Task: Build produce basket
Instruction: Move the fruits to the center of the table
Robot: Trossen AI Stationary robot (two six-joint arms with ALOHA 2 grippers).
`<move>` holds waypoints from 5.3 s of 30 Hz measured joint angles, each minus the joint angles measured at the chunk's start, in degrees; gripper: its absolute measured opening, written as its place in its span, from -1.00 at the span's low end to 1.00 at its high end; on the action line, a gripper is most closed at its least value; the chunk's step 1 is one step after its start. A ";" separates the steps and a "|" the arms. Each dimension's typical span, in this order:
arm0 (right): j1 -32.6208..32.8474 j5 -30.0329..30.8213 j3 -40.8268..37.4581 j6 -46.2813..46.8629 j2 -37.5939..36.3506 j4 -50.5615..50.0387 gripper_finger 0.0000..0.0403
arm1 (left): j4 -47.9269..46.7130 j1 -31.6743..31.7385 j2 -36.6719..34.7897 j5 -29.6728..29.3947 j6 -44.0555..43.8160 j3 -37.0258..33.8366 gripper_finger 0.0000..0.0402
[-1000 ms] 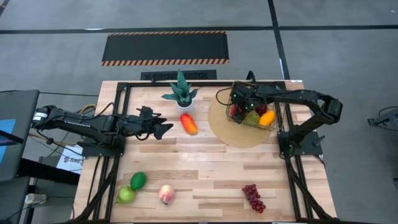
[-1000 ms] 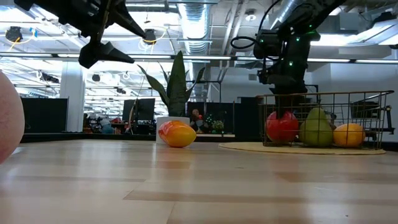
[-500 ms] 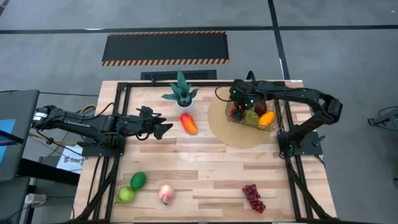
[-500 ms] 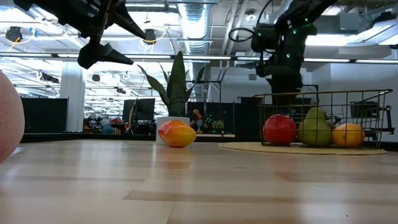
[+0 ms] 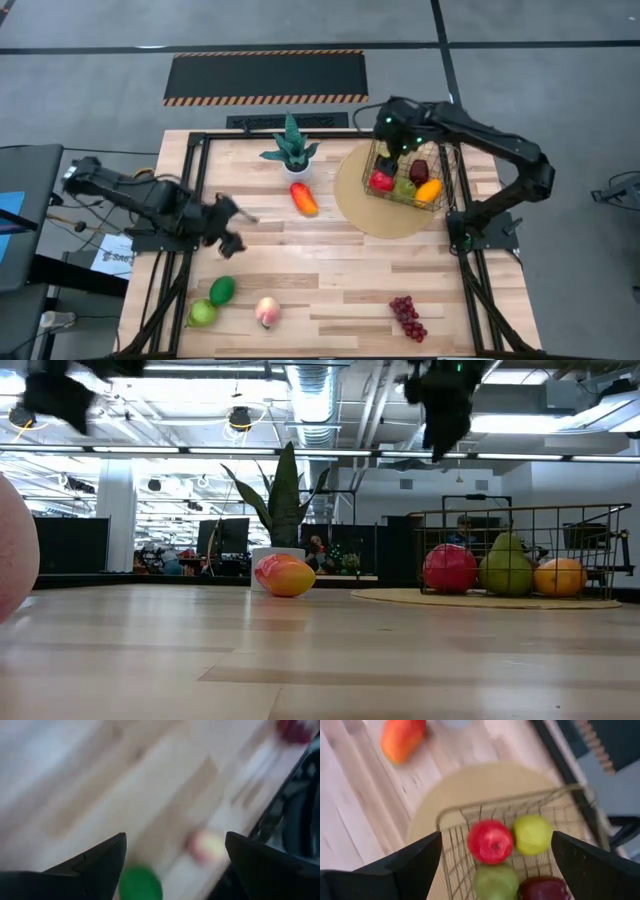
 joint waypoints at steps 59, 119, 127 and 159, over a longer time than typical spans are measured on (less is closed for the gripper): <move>1.00 -0.07 1.86 -2.48 -6.50 -1.57 0.92 | 6.09 -28.40 38.75 -7.40 -11.78 -0.92 0.63; 5.80 -1.36 1.83 1.52 -6.50 4.34 0.92 | -16.49 47.48 19.81 -34.40 17.96 -4.47 0.63; 5.80 -1.36 1.86 3.60 -6.50 4.32 0.92 | -11.05 52.67 19.22 -33.54 13.87 -12.51 0.63; 8.12 -1.34 1.84 4.67 -6.50 4.19 0.92 | 46.82 22.02 19.61 -0.05 -4.68 -16.82 0.63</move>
